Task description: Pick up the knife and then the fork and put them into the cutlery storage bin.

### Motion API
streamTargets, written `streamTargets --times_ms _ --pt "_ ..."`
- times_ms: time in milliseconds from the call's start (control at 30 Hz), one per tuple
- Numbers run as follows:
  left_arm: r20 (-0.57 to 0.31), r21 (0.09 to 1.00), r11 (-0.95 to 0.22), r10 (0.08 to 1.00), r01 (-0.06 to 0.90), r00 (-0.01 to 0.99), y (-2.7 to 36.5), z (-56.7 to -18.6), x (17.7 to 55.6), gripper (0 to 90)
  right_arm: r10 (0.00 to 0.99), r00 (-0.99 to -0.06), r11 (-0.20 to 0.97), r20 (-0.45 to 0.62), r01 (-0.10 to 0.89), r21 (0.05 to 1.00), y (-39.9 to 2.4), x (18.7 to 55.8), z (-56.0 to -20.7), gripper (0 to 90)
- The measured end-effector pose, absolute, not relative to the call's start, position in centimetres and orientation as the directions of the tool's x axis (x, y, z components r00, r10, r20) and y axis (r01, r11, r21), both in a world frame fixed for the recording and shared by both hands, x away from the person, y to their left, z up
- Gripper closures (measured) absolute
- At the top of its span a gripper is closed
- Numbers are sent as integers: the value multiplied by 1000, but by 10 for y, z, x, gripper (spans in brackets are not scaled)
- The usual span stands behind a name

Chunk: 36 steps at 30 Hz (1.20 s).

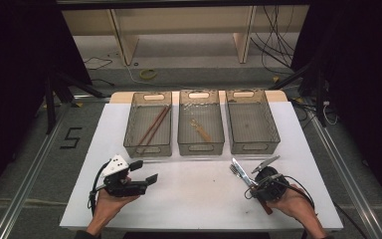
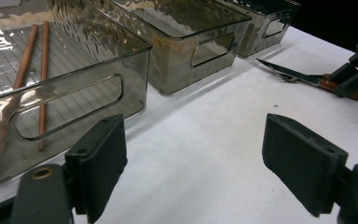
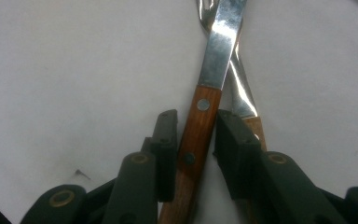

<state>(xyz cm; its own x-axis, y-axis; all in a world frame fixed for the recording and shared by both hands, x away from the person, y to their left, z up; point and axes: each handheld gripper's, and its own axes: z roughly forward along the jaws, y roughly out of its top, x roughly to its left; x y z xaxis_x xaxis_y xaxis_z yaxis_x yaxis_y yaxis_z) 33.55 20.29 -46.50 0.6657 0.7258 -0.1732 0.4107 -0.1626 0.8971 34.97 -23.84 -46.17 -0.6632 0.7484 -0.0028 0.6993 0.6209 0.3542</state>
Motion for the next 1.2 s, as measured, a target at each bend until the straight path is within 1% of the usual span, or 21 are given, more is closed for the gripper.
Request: streamTargets --times_ms 200,367,567,867,1200 --pt "-170 897 -167 725 410 668 203 -465 335 213 748 -664 630 -20 699 338 -235 351 -461 716" --pt "-170 897 -168 724 410 669 203 -465 335 213 758 -652 619 -21 709 337 -236 352 -461 768" --pt "-170 897 -169 723 409 670 203 -465 335 214 765 -643 611 -24 715 340 -236 352 -461 775" --pt "-174 897 -163 724 410 668 203 -465 336 215 766 -642 598 -2 712 367 -239 351 -458 778" --pt "-173 897 -163 725 411 666 203 -465 336 215 758 -649 566 57 700 435 -247 349 -447 778"
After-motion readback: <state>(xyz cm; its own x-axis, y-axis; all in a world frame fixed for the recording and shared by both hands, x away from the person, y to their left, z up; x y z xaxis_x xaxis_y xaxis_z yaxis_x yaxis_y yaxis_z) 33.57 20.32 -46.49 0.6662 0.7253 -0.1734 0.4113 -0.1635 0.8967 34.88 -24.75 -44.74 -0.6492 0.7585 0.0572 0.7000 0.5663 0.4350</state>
